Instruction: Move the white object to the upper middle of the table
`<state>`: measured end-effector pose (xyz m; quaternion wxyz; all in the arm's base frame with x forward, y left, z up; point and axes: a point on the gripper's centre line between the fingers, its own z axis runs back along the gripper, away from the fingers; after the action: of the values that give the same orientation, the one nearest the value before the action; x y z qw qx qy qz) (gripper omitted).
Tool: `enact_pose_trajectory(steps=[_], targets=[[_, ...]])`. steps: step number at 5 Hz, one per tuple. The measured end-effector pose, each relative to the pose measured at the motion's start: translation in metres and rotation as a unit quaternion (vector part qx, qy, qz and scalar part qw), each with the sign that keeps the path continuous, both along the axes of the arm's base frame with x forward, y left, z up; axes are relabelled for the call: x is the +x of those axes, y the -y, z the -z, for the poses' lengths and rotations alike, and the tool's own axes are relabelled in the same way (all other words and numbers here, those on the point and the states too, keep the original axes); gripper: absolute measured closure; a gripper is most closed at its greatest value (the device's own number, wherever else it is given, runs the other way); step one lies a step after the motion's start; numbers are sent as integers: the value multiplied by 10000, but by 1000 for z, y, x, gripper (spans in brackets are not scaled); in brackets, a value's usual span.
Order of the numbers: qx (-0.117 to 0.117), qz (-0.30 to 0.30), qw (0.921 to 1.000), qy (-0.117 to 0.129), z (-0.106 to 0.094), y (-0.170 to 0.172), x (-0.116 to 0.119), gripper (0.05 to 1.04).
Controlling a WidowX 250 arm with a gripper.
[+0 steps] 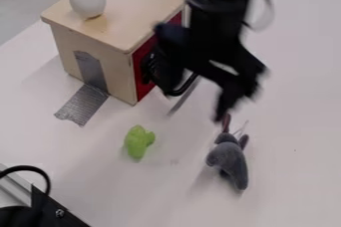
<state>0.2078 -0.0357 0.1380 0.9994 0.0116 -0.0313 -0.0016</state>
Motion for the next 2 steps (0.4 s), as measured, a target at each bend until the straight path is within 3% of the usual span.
enact_pose_trajectory(steps=[2], targets=[[79, -169, 9988, 461, -43, -93, 21, 83]])
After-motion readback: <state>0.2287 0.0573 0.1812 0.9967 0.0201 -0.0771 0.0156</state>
